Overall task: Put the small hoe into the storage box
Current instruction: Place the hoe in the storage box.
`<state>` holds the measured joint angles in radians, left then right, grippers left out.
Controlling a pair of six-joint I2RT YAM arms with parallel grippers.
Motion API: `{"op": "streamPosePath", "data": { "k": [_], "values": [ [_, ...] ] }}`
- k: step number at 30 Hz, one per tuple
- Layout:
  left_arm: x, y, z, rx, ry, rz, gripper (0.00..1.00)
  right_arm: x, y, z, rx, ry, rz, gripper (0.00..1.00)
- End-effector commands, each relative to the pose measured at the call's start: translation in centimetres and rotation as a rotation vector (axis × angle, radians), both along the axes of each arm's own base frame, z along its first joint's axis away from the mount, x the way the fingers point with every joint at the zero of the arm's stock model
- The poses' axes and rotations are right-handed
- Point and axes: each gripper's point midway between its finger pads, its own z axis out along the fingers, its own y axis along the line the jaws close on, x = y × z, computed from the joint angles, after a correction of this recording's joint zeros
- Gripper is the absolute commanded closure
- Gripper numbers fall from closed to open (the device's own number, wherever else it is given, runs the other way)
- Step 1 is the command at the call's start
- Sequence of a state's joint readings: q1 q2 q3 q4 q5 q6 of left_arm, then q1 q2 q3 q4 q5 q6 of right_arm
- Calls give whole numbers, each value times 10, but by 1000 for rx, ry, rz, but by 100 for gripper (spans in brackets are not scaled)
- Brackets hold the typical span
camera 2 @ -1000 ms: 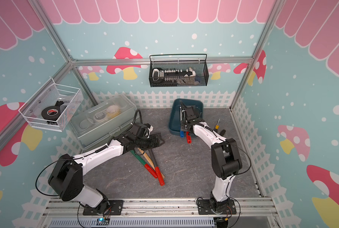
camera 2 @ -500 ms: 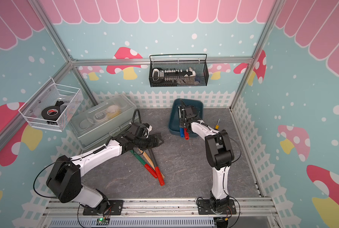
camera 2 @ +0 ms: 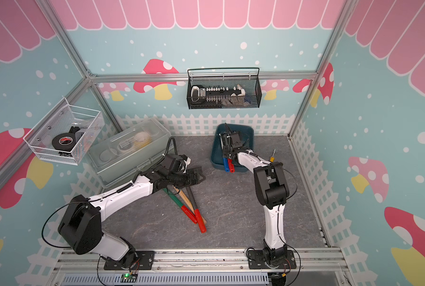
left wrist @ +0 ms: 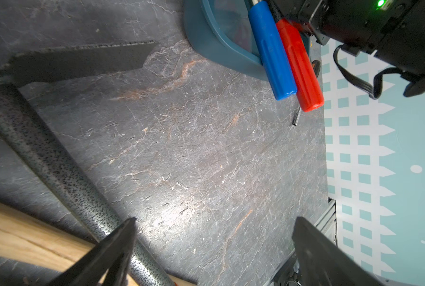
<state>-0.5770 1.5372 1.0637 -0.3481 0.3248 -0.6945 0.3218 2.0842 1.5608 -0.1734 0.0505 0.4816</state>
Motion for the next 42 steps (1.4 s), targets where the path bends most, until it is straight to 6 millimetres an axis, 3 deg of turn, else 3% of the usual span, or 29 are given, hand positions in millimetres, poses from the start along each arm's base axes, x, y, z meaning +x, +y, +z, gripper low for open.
{"op": "streamPosePath", "data": {
  "k": [1, 8, 18, 20, 23, 29, 30, 31, 35, 42],
  "values": [
    [-3, 8, -3, 27, -10, 5, 3, 18, 4, 19, -2, -86, 31, 100],
    [-3, 9, -6, 33, -4, 7, 2, 20, -3, 9, -16, -56, 90, 95],
    [-3, 9, -8, 35, -2, 7, 2, 9, -11, 6, -68, -15, 106, 63],
    [-4, 9, -9, 38, 2, 7, 2, 5, -14, 9, -81, -10, 101, 54],
    [-3, 10, -9, 37, 1, 8, 2, -3, -22, 16, -108, 0, 83, 47],
    [-4, 10, -6, 35, -8, 4, 2, -25, -38, 52, -124, -26, 39, 33],
    [-4, 10, -6, 38, -8, 2, 2, -29, -41, 50, -133, -9, 33, 30],
    [-4, 10, -6, 39, -9, -1, 2, -34, -45, 66, -131, -23, 24, 28],
    [-6, 11, -7, 47, -11, -5, 1, -46, -62, 72, -144, 44, -30, 26],
    [-8, 20, -9, 80, -29, 7, 1, -64, -96, 58, -115, 180, -129, 23]
  ]
}}
